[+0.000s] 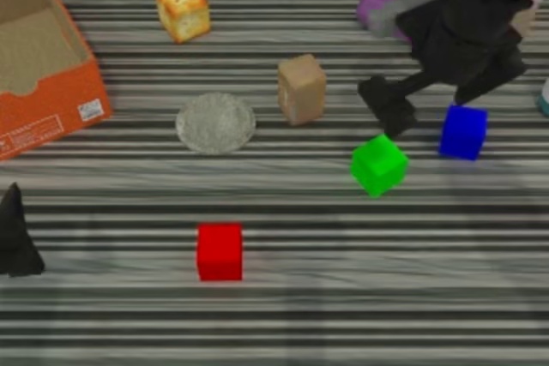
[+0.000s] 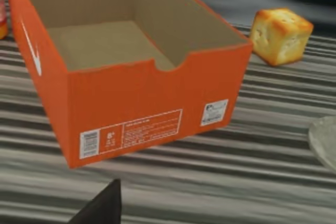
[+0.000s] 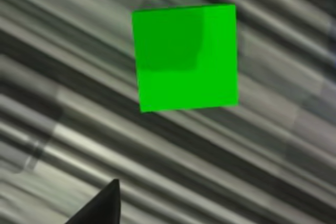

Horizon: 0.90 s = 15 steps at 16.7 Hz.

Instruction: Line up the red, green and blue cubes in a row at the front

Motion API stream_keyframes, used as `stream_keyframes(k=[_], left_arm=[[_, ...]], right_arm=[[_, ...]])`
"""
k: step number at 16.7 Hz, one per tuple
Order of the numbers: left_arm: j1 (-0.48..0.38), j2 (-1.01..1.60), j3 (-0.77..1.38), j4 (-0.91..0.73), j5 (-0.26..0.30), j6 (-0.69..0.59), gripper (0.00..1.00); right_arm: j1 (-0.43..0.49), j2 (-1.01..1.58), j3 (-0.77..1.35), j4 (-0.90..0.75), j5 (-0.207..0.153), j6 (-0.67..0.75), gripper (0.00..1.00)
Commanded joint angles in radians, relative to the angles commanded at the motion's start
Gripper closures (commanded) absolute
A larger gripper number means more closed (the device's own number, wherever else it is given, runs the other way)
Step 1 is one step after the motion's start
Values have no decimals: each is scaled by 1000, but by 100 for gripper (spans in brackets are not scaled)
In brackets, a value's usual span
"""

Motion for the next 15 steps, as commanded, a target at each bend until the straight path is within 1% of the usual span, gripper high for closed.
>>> stream_keyframes(k=[3,6,13,15], left_arm=[[35,-142,-85,97,9,90,0],[50,-217,-124,153,14,145,0],[53,-226,-130,162,15,155,0],[53,-226,-130,162,15,155,0]], right_arm=[[37,170,174,-94,3,-9,0],[57,266,273,-143,7,-14,0],[56,280,281,-144,7,-15,0],[58,288,248,-107,7,-17,0]])
